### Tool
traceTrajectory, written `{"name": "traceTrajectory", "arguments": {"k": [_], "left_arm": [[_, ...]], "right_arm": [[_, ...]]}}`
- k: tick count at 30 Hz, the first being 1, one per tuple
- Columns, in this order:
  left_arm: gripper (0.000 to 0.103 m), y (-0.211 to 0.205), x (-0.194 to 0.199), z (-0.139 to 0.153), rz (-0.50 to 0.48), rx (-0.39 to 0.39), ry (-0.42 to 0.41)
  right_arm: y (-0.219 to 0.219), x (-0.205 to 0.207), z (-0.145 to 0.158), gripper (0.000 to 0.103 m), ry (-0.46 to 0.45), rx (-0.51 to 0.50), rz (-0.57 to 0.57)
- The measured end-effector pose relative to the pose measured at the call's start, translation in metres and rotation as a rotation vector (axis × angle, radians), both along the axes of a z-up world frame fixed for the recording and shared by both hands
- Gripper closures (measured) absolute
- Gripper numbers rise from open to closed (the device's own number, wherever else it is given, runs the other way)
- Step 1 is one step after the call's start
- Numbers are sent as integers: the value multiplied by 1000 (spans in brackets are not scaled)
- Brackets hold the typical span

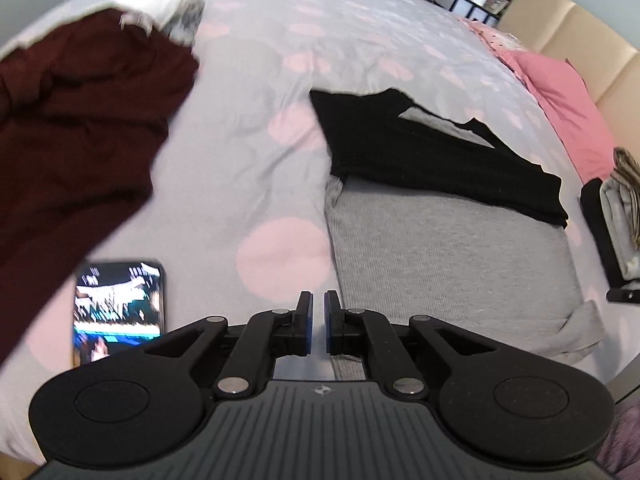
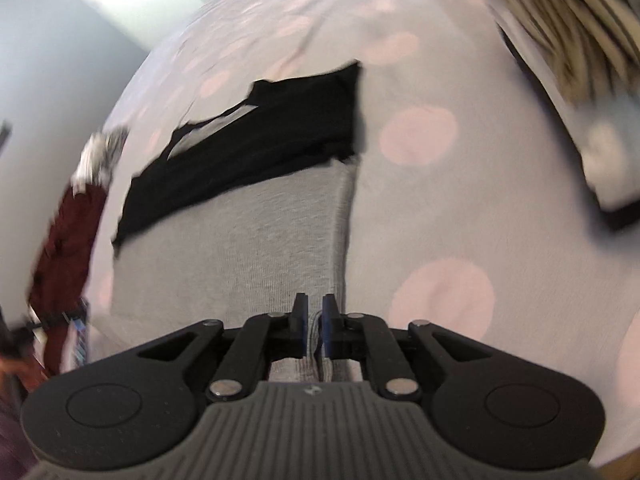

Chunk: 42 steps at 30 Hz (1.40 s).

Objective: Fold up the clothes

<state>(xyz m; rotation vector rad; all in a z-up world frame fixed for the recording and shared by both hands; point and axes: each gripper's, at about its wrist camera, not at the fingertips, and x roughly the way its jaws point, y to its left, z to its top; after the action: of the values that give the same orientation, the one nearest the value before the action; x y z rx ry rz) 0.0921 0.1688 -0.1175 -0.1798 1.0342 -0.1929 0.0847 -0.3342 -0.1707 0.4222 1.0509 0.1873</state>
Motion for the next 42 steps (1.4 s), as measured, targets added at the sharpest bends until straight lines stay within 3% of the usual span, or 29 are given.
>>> {"name": "traceTrajectory", "arguments": {"k": [4,8,15,18,20,23,30,32,35,39,42], "left_arm": [[99,-20,-10,16,-141,76,-48],[80,-44,-20,24,-319,208,-91],[79,-87,-46,-2,-707,546,-160],[78,-97,-59,-22,-817,667,-208],[76,-103,-66,-31,-870,695,-231],[59,-114,-77,-40,-941,714,-287],[57,-141,-95,-70,-1040,878,-396],[60,-147,-96,-76,-1053,923,-437],[73,-150,-93,-77,-1047,954,-447],[77,-147,-80,-71,-971,940,-438],[77,-144,-71,-65,-921,901,-414]], "right_arm": [[29,1,5,73,-67,-176,141],[56,-1,10,73,-120,-333,295],[94,-18,15,73,-163,-533,556],[100,-23,9,71,-172,-555,562],[101,-24,6,69,-169,-532,543],[99,-23,3,69,-155,-514,513],[97,-14,-4,68,-136,-458,449],[102,-13,-7,68,-140,-462,472],[109,-14,-8,67,-158,-469,517],[118,-22,-7,57,-194,-479,611],[124,-31,-8,55,-208,-554,675]]}}
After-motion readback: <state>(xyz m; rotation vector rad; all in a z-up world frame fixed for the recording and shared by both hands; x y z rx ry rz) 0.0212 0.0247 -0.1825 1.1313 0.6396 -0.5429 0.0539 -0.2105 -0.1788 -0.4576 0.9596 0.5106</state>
